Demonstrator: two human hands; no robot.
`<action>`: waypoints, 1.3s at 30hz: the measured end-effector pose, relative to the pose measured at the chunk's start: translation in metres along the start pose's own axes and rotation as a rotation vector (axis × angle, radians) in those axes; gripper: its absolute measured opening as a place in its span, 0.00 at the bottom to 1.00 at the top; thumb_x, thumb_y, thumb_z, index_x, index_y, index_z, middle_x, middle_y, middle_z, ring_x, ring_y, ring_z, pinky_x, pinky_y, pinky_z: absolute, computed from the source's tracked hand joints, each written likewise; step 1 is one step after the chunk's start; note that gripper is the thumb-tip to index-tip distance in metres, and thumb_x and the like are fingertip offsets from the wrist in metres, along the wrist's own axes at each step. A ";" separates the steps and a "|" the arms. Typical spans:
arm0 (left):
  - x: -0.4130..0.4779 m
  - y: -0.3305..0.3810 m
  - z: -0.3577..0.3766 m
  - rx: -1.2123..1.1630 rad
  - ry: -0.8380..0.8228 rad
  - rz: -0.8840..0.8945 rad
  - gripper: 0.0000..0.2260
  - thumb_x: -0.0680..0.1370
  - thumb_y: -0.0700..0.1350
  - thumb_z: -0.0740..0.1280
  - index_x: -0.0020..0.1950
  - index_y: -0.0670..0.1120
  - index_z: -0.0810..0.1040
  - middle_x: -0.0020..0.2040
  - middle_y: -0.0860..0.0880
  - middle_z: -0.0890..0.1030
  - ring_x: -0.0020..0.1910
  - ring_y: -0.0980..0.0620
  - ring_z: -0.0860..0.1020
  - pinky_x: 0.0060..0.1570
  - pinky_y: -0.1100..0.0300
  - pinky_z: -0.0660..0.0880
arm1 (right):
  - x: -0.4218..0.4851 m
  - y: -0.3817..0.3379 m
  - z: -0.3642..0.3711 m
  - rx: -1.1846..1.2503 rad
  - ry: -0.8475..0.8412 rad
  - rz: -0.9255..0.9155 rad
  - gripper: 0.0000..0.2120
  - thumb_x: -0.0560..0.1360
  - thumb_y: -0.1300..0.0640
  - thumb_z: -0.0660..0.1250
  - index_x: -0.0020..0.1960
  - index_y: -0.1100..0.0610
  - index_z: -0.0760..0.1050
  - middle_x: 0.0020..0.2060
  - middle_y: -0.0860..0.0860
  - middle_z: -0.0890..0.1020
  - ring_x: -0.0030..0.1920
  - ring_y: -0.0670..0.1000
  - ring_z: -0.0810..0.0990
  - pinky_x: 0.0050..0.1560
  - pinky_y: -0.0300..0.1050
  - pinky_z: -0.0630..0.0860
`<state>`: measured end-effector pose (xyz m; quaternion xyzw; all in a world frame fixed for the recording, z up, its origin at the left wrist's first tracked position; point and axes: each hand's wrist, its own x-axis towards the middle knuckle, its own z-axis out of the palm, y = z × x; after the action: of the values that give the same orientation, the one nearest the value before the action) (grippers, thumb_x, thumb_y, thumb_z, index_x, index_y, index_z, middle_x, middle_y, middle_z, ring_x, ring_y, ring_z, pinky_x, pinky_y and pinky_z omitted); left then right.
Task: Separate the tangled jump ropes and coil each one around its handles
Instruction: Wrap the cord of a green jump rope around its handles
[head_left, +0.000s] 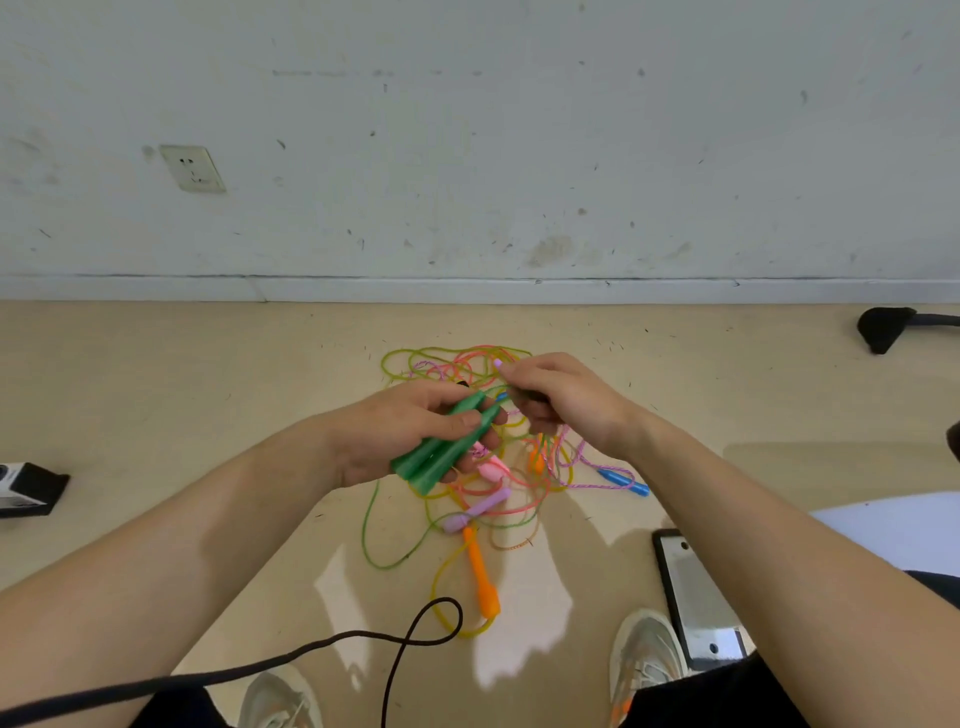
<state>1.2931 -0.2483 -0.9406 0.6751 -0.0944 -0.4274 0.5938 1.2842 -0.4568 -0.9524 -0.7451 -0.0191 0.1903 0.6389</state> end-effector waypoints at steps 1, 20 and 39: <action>-0.001 0.000 -0.002 0.006 -0.011 -0.011 0.11 0.80 0.43 0.65 0.60 0.44 0.79 0.50 0.46 0.83 0.41 0.50 0.80 0.41 0.55 0.78 | 0.001 -0.001 -0.003 0.018 0.001 0.013 0.17 0.83 0.57 0.62 0.35 0.57 0.70 0.25 0.49 0.64 0.26 0.48 0.60 0.30 0.42 0.58; 0.006 -0.005 0.006 0.035 0.087 0.149 0.10 0.82 0.42 0.62 0.55 0.41 0.82 0.52 0.40 0.85 0.56 0.43 0.82 0.56 0.57 0.79 | -0.005 -0.023 0.000 -0.211 -0.015 -0.184 0.04 0.76 0.65 0.70 0.44 0.60 0.82 0.33 0.56 0.82 0.33 0.49 0.77 0.35 0.40 0.74; -0.001 0.002 0.017 -0.174 0.066 0.262 0.09 0.81 0.41 0.60 0.50 0.42 0.79 0.37 0.50 0.80 0.46 0.47 0.76 0.50 0.56 0.72 | -0.008 -0.005 -0.009 -0.066 0.099 -0.115 0.12 0.78 0.55 0.69 0.36 0.52 0.80 0.29 0.53 0.76 0.30 0.50 0.69 0.31 0.40 0.64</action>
<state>1.2813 -0.2606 -0.9373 0.6167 -0.1248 -0.3304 0.7035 1.2807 -0.4666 -0.9447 -0.7718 -0.0367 0.1154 0.6242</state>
